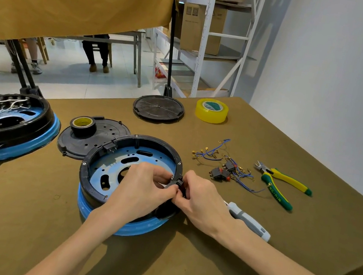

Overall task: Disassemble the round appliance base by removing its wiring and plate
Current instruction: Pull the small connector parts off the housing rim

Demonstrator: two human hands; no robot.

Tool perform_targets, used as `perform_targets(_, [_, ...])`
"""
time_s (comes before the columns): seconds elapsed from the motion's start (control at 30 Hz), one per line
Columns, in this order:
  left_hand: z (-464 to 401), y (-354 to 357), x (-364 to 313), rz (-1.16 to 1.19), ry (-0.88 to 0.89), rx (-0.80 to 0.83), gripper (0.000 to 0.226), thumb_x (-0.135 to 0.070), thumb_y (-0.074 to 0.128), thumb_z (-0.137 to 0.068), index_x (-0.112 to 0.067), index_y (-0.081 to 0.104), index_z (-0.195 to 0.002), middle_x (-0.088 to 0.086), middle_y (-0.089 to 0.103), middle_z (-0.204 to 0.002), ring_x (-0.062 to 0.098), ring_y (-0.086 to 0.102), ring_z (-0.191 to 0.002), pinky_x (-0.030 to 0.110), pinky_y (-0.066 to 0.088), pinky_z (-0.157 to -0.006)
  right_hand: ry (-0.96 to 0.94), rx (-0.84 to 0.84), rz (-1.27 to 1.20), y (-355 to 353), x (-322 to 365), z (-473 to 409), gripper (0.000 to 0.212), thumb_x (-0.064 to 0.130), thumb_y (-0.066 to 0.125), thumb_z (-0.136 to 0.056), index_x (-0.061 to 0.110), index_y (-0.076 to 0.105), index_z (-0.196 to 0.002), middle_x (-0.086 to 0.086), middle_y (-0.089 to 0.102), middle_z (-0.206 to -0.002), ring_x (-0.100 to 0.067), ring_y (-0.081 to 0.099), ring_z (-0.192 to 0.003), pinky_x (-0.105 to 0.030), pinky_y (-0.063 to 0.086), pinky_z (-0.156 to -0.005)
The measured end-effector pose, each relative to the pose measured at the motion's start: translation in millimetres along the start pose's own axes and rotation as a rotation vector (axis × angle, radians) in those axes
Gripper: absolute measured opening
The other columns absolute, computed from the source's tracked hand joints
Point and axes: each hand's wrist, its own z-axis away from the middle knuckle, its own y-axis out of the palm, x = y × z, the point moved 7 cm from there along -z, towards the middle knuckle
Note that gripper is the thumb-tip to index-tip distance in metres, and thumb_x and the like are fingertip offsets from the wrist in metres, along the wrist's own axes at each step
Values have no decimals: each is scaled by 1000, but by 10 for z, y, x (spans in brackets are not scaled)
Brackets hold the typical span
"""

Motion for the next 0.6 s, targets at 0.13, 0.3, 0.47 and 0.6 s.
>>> perform_targets(0.13, [9, 36, -10, -22, -5, 34, 13, -27, 71, -91, -28, 82, -99, -16, 77, -83, -7, 70, -80, 26, 62, -74, -62, 37, 43, -55, 34, -3, 16, 31, 55, -97, 21, 46, -89, 10, 50, -77, -7, 48, -68, -22, 37, -56])
perform_targets(0.3, [-50, 31, 28, -45, -37, -29, 32, -32, 73, -91, -21, 76, -120, -10, 77, -107, -3, 69, -97, 29, 60, -91, -26, 51, -38, -160, -40, 36, 18, 29, 60, -97, 15, 53, -89, 6, 54, -75, -13, 48, -67, -35, 45, -59])
perform_targets(0.47, [-27, 28, -11, -67, 10, -2, 26, -35, 68, -93, -27, 78, -116, -17, 76, -102, -6, 68, -95, 29, 60, -88, 27, -48, -180, -191, -98, 65, 15, 24, 65, -98, 18, 62, -111, 12, 64, -86, -4, 60, -74, -19, 49, -64])
perform_targets(0.6, [-7, 38, -43, -97, 40, 2, 22, -36, 68, -95, -30, 78, -114, -19, 75, -95, -8, 67, -87, 24, 60, -79, 74, -224, -195, -355, -171, 97, 9, 19, 70, -94, 21, 64, -101, 13, 63, -77, -4, 60, -70, -14, 46, -61])
